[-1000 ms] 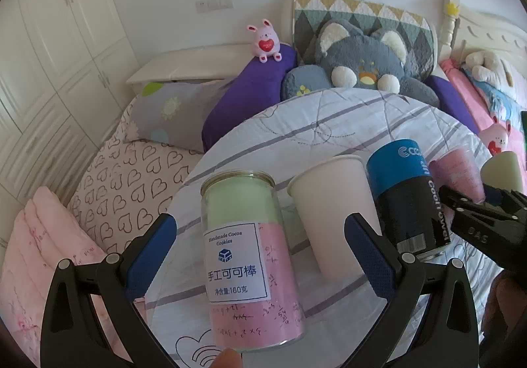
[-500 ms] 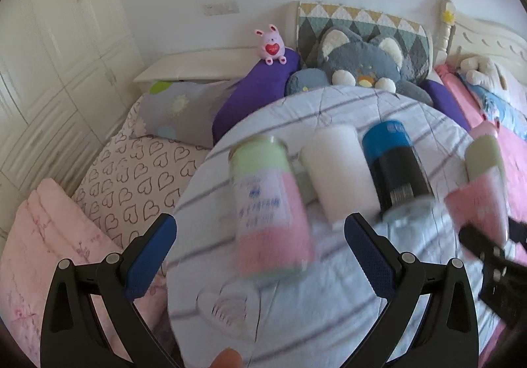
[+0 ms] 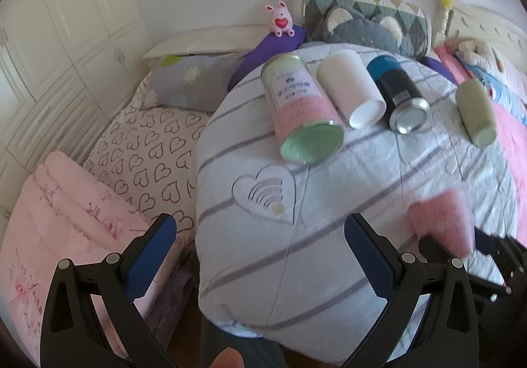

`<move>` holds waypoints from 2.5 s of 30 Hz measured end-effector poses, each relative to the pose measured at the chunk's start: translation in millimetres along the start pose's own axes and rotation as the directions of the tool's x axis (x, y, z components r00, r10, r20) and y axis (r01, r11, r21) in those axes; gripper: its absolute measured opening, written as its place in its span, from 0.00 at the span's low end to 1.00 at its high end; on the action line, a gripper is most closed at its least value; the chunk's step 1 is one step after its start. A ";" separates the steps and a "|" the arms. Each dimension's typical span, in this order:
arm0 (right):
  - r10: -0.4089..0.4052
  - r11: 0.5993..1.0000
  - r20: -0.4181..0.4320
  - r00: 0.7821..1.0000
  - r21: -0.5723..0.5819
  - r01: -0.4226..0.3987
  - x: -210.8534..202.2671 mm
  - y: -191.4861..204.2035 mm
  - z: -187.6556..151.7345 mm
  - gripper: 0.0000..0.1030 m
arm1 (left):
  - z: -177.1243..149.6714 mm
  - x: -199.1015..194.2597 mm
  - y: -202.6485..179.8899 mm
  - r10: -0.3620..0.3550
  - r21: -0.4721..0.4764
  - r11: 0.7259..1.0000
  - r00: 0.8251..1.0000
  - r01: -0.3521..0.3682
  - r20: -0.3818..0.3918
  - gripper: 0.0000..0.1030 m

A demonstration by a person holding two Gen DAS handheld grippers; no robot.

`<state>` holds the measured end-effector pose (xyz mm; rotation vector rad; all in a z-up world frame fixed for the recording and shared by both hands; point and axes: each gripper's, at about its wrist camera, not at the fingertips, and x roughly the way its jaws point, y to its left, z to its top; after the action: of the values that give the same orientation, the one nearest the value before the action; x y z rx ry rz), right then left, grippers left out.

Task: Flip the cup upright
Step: 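Lift the pink cup off the quilt with the right tool, then grasp the pink cup with the left tool while the right tool releases it, then rotate the held pink cup with the left tool until its rim faces up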

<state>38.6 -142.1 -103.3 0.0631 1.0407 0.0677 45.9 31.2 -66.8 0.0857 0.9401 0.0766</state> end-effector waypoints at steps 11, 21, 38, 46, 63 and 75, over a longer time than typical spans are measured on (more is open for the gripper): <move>0.006 1.000 0.077 0.997 -0.020 -0.005 -39.4 -3.0 -6.3 0.84 | -12.4 -24.3 -3.7 -0.028 -0.025 0.999 1.000 0.028 0.012 1.00; -0.113 0.994 0.197 0.974 0.024 0.110 -97.2 -54.3 -16.8 0.83 | -21.3 -47.4 -55.2 -0.079 -0.003 0.997 0.997 0.079 -0.008 1.00; -0.069 0.997 0.211 0.975 0.049 0.060 -100.0 -134.7 -21.0 0.84 | -14.2 -36.3 -146.7 -0.074 -0.011 0.997 0.992 0.074 -0.105 1.00; -0.048 0.998 0.186 0.981 0.056 0.038 -85.8 -159.4 -16.7 0.83 | -5.3 -8.2 -160.7 -0.093 -0.056 0.995 0.982 0.084 -0.167 1.00; -0.024 0.998 0.140 0.990 0.062 0.016 -58.0 -169.5 -6.0 0.83 | 7.6 34.2 -162.9 -0.106 -0.120 0.990 0.967 0.080 -0.232 0.77; -0.035 0.997 0.138 0.990 0.067 0.026 -58.4 -165.9 -7.7 0.83 | 2.8 24.7 -147.6 -0.256 -0.129 0.964 0.950 0.235 -0.182 0.65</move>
<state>6.9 -312.2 -71.0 0.1095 0.9045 0.0015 66.8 -113.1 -100.8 -0.1400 1.1362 -0.0979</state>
